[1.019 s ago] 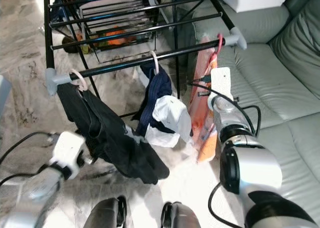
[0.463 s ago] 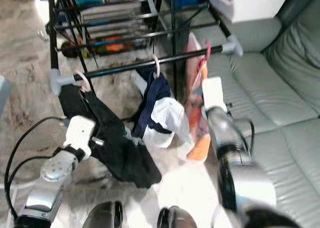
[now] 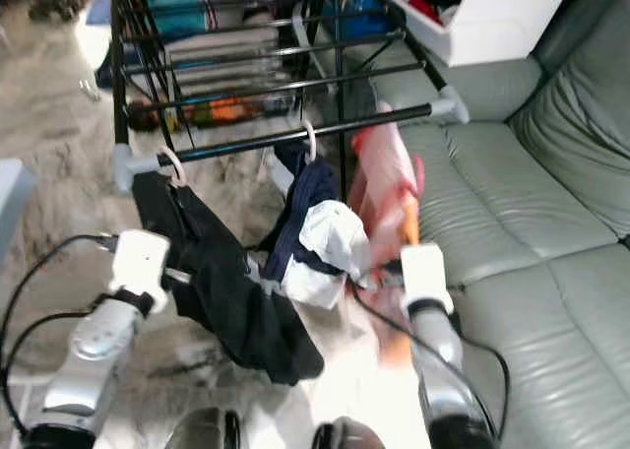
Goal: Hang hanger
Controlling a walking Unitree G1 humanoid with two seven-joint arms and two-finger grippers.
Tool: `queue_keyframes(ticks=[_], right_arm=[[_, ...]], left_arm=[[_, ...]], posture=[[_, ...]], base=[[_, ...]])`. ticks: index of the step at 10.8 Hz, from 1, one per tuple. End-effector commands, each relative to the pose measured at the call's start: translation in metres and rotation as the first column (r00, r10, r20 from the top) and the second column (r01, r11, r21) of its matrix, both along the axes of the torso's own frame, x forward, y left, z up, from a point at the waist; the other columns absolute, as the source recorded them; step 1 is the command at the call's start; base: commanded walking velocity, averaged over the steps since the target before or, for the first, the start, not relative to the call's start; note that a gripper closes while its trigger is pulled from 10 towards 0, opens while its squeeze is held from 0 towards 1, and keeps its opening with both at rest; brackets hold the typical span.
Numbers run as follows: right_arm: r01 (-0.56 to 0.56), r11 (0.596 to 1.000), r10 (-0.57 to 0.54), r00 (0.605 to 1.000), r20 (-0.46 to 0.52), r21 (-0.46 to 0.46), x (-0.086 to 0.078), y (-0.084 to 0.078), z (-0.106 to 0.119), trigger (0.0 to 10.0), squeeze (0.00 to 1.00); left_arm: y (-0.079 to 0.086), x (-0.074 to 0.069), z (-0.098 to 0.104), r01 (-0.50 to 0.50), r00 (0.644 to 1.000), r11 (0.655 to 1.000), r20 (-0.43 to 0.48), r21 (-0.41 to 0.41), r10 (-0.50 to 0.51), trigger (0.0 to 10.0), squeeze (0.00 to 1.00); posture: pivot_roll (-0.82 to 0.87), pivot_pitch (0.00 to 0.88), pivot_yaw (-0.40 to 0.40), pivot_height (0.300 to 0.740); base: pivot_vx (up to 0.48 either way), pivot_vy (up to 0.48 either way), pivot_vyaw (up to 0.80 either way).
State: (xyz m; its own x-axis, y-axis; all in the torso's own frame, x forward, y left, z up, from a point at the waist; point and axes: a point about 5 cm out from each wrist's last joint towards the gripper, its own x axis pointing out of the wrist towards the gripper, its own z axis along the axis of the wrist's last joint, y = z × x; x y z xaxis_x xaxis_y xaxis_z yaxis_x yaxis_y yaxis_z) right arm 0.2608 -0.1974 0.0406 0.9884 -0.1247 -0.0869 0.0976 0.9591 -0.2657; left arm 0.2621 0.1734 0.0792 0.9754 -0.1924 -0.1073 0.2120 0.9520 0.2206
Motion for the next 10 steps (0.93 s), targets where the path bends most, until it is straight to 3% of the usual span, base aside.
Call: queue_keyframes(ticks=[1,2,3,5,10], right_arm=[[0.013,1.000,-0.013,0.999,0.050,-0.009,0.001,0.001,0.011,10.0,0.00],[0.006,0.990,-0.006,1.000,-0.005,0.137,0.000,0.006,0.006,10.0,0.00],[0.009,0.985,-0.008,1.000,-0.005,0.173,0.005,0.004,0.010,10.0,0.00],[0.091,0.971,-0.077,0.994,-0.072,0.220,0.012,-0.005,0.007,10.0,0.00],[0.096,0.960,-0.064,0.989,-0.131,0.263,0.007,-0.005,0.003,10.0,0.00]], left_arm=[[0.003,0.002,0.000,-0.001,1.000,1.000,0.003,0.010,0.001,10.0,0.00],[0.002,0.004,0.001,0.001,1.000,1.000,0.014,0.020,-0.002,10.0,0.00],[0.003,0.005,0.001,-0.023,1.000,0.999,0.021,0.040,0.022,10.0,0.00],[0.004,0.006,0.002,-0.049,0.998,0.998,0.045,0.038,0.047,10.0,0.00],[-0.005,0.008,-0.001,-0.034,0.998,0.998,0.051,0.059,0.031,10.0,0.00]], posture=[[-0.03,0.000,0.001,0.740],[-0.02,0.000,0.000,0.740],[-0.02,0.000,-0.011,0.740],[-0.02,0.000,-0.024,0.740],[-0.04,0.000,-0.026,0.740]], base=[[0.000,0.000,0.00],[0.000,0.000,0.00],[0.000,0.000,0.00],[0.000,0.000,0.00],[0.000,0.000,0.00]])
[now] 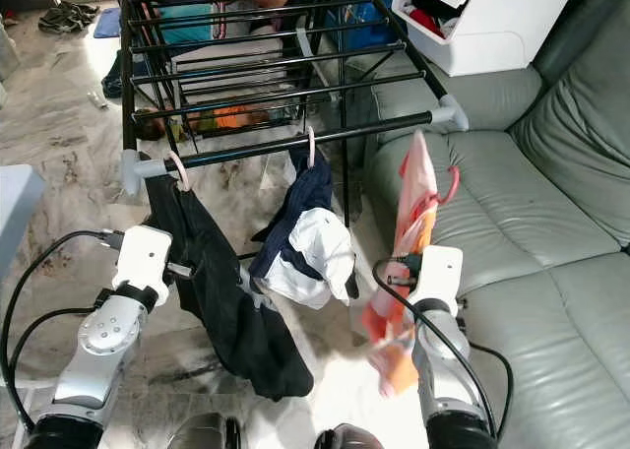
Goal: Hang hanger
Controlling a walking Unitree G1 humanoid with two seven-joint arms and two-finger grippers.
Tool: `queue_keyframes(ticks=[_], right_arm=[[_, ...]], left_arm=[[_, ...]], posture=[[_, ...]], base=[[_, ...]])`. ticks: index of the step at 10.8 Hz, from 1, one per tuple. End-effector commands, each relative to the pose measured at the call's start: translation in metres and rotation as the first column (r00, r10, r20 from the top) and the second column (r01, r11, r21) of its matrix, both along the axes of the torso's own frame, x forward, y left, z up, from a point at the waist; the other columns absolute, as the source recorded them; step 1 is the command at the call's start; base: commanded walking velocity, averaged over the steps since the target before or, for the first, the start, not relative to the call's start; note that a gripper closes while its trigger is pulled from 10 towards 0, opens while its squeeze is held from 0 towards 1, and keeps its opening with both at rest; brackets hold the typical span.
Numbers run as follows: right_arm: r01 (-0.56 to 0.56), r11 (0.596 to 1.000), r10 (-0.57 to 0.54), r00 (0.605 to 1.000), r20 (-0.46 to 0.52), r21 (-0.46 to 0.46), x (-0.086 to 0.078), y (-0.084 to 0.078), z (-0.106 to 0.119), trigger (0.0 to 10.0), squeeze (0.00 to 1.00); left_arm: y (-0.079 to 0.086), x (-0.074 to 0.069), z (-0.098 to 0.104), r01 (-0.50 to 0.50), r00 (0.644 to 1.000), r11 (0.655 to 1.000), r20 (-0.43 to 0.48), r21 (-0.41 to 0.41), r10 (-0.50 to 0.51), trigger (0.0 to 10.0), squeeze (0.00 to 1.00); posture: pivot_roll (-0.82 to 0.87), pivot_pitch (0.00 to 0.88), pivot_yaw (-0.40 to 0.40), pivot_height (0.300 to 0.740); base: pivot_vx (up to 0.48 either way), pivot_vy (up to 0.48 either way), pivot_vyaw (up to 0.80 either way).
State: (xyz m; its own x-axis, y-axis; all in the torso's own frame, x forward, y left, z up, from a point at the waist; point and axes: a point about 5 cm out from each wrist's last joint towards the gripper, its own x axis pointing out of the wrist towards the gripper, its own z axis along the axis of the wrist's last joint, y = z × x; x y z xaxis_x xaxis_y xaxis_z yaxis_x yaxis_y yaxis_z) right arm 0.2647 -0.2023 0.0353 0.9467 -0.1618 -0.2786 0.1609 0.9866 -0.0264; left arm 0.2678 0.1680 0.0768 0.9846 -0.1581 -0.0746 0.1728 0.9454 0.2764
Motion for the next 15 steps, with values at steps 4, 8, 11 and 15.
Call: queue_keyframes(ticks=[4,8,11,15], right_arm=[[-0.058,0.995,0.058,0.998,0.003,-0.077,0.008,0.004,0.008,10.0,0.00],[-0.017,0.996,0.016,1.000,-0.018,-0.091,0.008,0.004,0.005,10.0,0.00],[-0.044,0.997,0.043,0.999,-0.017,-0.060,0.009,0.005,0.006,10.0,0.00],[-0.053,0.998,0.053,0.998,-0.023,-0.039,0.008,0.006,0.005,10.0,0.00]], left_arm=[[-0.006,0.000,-0.002,0.017,1.000,1.000,0.001,0.018,-0.017,10.0,0.00],[-0.007,0.001,-0.002,0.030,1.000,0.999,0.002,0.021,-0.030,10.0,0.00],[-0.008,0.002,-0.001,0.046,0.999,0.999,0.000,0.014,-0.046,10.0,0.00],[-0.010,0.002,-0.001,0.090,0.996,0.996,-0.011,-0.028,-0.091,10.0,0.00]], posture=[[-0.04,0.000,-0.030,0.740],[-0.04,0.000,-0.027,0.740],[-0.04,0.000,-0.029,0.740],[-0.05,0.000,-0.027,0.740]], base=[[0.000,0.000,0.00],[-0.203,0.000,0.00],[0.000,0.000,0.00],[0.000,0.000,0.00]])
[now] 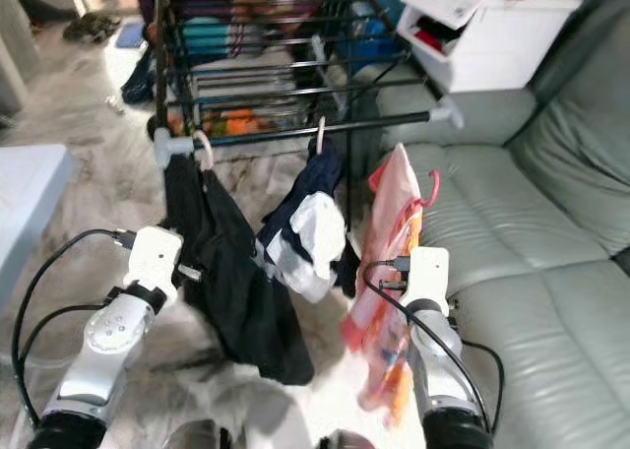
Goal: Hang hanger
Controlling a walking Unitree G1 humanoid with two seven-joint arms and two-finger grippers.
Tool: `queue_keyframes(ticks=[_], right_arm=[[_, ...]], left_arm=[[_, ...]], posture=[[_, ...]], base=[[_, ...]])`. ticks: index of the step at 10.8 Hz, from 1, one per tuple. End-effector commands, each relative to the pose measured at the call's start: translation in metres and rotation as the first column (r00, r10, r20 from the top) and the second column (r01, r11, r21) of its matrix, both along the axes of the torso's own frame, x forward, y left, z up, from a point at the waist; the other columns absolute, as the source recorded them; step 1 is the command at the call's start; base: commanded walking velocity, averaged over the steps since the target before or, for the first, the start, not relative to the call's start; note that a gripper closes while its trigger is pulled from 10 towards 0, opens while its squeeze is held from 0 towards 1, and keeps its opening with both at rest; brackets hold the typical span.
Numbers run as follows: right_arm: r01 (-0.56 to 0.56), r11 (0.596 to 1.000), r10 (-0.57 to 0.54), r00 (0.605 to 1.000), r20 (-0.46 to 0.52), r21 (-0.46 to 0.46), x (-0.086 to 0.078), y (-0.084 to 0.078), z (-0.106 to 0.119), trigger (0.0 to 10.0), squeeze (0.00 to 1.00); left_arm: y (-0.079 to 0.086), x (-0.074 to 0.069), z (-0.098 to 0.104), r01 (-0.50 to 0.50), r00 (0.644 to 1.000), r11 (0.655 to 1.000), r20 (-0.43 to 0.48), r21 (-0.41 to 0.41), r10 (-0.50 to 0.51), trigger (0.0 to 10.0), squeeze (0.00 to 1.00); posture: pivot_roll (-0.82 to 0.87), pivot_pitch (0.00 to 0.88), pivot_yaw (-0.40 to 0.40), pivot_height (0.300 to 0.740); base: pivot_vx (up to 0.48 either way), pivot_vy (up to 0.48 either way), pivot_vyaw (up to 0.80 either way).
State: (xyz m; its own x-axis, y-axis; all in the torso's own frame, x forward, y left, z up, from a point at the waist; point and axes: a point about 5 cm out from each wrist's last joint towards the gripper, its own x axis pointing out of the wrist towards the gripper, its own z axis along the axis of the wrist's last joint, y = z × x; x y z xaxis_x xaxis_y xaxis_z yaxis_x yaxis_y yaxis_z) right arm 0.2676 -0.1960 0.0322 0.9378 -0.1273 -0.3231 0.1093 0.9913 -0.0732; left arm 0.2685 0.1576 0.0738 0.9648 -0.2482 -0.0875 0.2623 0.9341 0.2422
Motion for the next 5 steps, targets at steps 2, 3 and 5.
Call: queue_keyframes(ticks=[2,3,5], right_arm=[[-0.013,1.000,0.013,1.000,0.029,0.005,0.0052,0.0001,0.0080,10.0,0.00],[-0.012,1.000,0.012,1.000,0.027,0.004,0.0052,-0.0002,0.0078,10.0,0.00],[-0.015,1.000,0.014,1.000,0.025,0.008,0.0058,0.0000,0.0075,10.0,0.00]], left_arm=[[-0.0020,0.0010,0.0010,0.011,1.000,1.000,0.002,-0.003,-0.011,10.0,0.00],[-0.0021,-0.0003,-0.0002,0.014,1.000,1.000,-0.002,-0.003,-0.014,10.0,0.00],[-0.0029,-0.0001,-0.0005,0.020,1.000,1.000,-0.006,-0.001,-0.020,10.0,0.00]], posture=[[-0.05,0.000,-0.030,0.740],[-0.05,0.000,-0.030,0.740],[-0.05,0.000,-0.029,0.740]], base=[[0.000,0.000,0.00],[0.000,0.000,0.00],[0.000,-0.133,0.00]])
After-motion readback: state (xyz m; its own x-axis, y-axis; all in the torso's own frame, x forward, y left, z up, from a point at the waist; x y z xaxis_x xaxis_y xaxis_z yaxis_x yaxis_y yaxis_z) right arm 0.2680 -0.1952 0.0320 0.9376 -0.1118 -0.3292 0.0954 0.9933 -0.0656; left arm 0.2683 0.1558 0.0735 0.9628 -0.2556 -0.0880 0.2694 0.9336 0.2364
